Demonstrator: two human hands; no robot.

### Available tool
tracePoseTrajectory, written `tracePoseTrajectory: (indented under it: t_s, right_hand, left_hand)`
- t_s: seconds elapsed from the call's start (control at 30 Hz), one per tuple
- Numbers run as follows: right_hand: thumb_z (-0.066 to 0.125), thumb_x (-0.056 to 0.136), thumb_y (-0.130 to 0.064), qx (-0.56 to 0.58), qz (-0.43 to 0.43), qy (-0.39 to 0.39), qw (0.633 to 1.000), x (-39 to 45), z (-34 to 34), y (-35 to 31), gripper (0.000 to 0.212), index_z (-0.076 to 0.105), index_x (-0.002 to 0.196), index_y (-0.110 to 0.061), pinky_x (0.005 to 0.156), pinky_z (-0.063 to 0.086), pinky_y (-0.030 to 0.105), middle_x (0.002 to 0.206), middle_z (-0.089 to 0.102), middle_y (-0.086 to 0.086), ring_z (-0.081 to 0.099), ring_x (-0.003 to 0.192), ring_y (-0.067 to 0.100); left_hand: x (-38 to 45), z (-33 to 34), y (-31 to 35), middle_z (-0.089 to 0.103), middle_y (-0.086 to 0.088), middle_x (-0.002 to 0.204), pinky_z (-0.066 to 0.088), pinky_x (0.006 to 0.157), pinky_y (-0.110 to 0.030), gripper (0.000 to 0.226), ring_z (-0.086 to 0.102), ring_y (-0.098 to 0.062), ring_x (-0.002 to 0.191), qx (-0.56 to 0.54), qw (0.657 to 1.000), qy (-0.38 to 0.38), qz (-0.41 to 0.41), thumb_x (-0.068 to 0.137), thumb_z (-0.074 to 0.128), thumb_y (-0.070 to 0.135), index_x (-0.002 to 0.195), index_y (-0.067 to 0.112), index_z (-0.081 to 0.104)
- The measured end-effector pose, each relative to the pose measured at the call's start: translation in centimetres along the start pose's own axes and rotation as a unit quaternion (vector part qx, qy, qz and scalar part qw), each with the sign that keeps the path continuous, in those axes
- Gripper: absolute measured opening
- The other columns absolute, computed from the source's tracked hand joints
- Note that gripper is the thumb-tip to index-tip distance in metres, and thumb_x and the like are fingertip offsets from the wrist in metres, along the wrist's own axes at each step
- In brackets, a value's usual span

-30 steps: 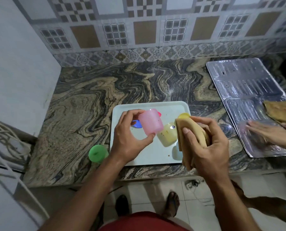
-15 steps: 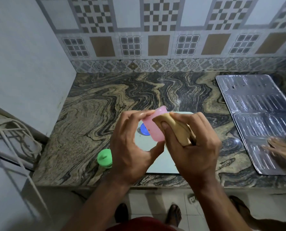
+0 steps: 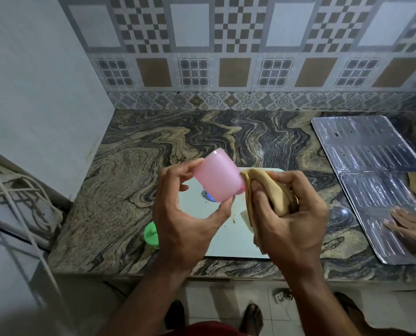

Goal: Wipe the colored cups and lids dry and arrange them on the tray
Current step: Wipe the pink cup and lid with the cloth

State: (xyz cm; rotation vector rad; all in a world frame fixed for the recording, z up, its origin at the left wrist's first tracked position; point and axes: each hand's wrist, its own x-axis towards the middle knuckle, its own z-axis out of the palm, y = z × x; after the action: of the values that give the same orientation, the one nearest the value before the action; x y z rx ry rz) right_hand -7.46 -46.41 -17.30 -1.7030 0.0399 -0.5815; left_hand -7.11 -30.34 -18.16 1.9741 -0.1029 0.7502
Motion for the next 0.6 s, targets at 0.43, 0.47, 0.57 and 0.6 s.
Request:
tracePoseTrajectory:
  t_s: [0.43,0.47,0.57,0.6]
  right_hand:
    - [0.079,0.093,-0.019,0.069,-0.080,-0.030,0.994,-0.1,-0.2,-1.3,0.017,0.069,0.106,-0.023,0.069,0.058,0.020,0.100,0.077,-0.024,0.075,0.080,0.000]
    - [0.078,0.093,-0.022,0.063,-0.086,-0.028,0.994,0.0,-0.4,-1.3,0.016,0.070,0.107,-0.024,0.069,0.059,0.023,0.101,0.078,-0.023,0.076,0.080,0.003]
    - [0.079,0.095,-0.027,0.026,-0.125,-0.033,0.991,0.3,-0.7,-1.1,0.017,0.073,0.109,-0.020,0.074,0.062,0.040,0.105,0.080,-0.009,0.079,0.090,0.017]
    - [0.080,0.096,-0.028,0.004,-0.142,-0.036,0.989,0.4,-0.7,-1.2,0.017,0.074,0.108,-0.017,0.074,0.061,0.042,0.104,0.079,-0.004,0.078,0.090,0.019]
  left_hand:
    - [0.9,0.9,0.2,0.054,-0.018,0.134,0.054,0.105,-0.055,0.070,0.062,-0.037,0.126,-0.198,0.979,-0.019,-0.033,0.071,0.094,0.021,0.130,0.019,0.056]
    - [1.1,0.8,0.1,0.054,-0.015,0.132,0.054,0.106,-0.055,0.069,0.062,-0.035,0.126,-0.177,0.984,-0.015,-0.021,0.071,0.094,0.024,0.129,0.018,0.058]
    - [1.3,0.2,0.1,0.055,-0.001,0.126,0.055,0.100,-0.046,0.069,0.061,-0.024,0.120,-0.075,0.997,-0.010,0.020,0.072,0.093,0.037,0.132,0.024,0.062]
    - [1.3,0.0,0.3,0.055,0.000,0.122,0.054,0.097,-0.039,0.069,0.061,-0.019,0.116,-0.043,0.998,-0.015,0.031,0.072,0.093,0.040,0.132,0.024,0.063]
